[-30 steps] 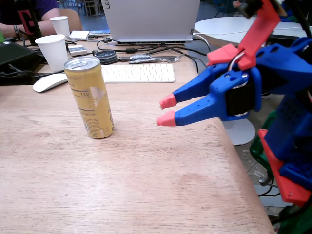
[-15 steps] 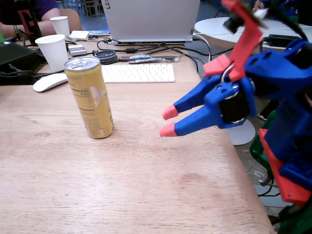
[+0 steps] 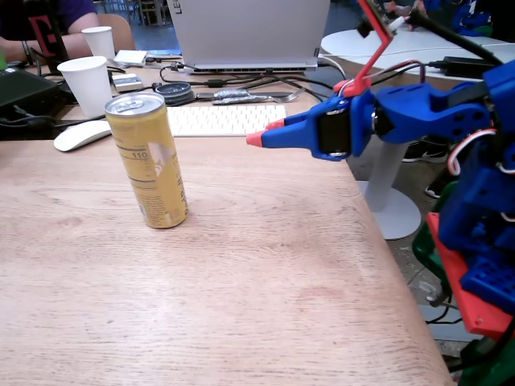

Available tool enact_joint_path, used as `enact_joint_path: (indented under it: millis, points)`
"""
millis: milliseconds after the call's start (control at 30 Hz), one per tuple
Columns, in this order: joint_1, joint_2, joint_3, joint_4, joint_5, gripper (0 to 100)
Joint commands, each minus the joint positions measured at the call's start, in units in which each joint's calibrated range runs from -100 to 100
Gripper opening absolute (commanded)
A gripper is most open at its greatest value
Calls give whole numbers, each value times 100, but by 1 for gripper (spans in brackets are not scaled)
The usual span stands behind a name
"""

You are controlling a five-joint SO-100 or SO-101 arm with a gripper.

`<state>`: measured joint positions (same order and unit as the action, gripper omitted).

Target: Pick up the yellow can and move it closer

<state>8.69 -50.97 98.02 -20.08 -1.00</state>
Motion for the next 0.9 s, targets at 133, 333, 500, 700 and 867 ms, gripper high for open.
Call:
enact_joint_path:
  millis: [133, 333, 500, 700, 867]
  points:
    - [-23, 12, 10, -102, -29, 16]
    - [-141, 37, -47, -102, -20, 16]
    - [-141, 981, -745, -110, -44, 16]
    - [-175, 2507, -1840, -537, -5, 16]
    - [-192, 4789, -1850, -3895, 10, 16]
